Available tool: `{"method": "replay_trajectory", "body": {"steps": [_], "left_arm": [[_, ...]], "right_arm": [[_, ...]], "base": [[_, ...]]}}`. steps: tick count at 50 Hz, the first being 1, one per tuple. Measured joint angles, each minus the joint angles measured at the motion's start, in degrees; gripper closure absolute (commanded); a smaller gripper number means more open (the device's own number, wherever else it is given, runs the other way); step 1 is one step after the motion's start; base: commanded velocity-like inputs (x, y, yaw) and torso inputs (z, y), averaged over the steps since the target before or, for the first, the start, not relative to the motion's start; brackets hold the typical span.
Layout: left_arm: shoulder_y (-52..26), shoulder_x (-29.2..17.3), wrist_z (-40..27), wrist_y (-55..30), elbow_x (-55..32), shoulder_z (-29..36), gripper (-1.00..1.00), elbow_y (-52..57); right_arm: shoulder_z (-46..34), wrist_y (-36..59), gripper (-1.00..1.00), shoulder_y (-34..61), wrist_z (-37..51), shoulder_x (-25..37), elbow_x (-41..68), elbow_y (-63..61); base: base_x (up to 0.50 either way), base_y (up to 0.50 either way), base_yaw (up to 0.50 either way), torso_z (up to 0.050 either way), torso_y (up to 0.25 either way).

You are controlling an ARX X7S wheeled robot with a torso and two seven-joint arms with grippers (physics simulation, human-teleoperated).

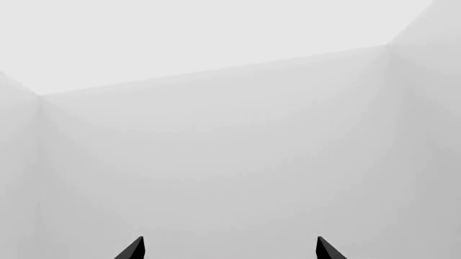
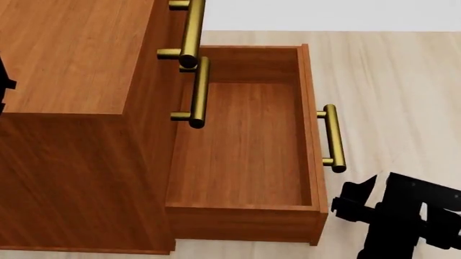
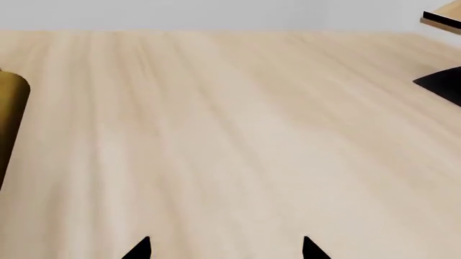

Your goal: Close the bottom drawer of the cabinet and open the top drawer.

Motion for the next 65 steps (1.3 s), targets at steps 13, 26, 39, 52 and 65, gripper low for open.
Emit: {"method": "replay_trajectory", "body": {"steps": [13, 26, 39, 52, 65], "left_arm": [[0.08, -0.20, -0.34, -0.03, -0.45, -0.22, -1.00, 0.34], [-0.28, -0.36, -0.76, -0.59, -1.02, -0.23, -1.00, 0.86], [-0.72, -0.58, -1.25, -1.49, -1.80, -0.42, -1.00, 1.78], [-0.91, -0.78, -1.66, -1.93, -2.43, -0.57, -1.00, 2.37], [-1.20, -0.99, -1.99, -2.16, -2.93, -0.53, -1.00, 2.58]], "right_arm": [[-1.06, -4.70, -1.00, 2.33, -1.52, -1.60, -1.14, 7.67], [-2.05, -4.68, -1.00, 1.90, -2.79, -2.91, -1.97, 6.58], [-4.66, -1.51, -1.00, -0.63, -4.50, -4.59, -2.04, 0.58], [-7.76, 2.14, -1.00, -2.56, -5.62, -6.10, -2.19, -5.90], [-11.29, 4.52, -1.00, -2.83, -6.59, -8.40, -2.21, -9.67]], "base": [[0.00, 0.00, 0.00, 0.000, 0.000], [0.00, 0.00, 0.00, 0.000, 0.000], [0.00, 0.00, 0.00, 0.000, 0.000], [0.00, 0.00, 0.00, 0.000, 0.000], [0.00, 0.00, 0.00, 0.000, 0.000]]}}
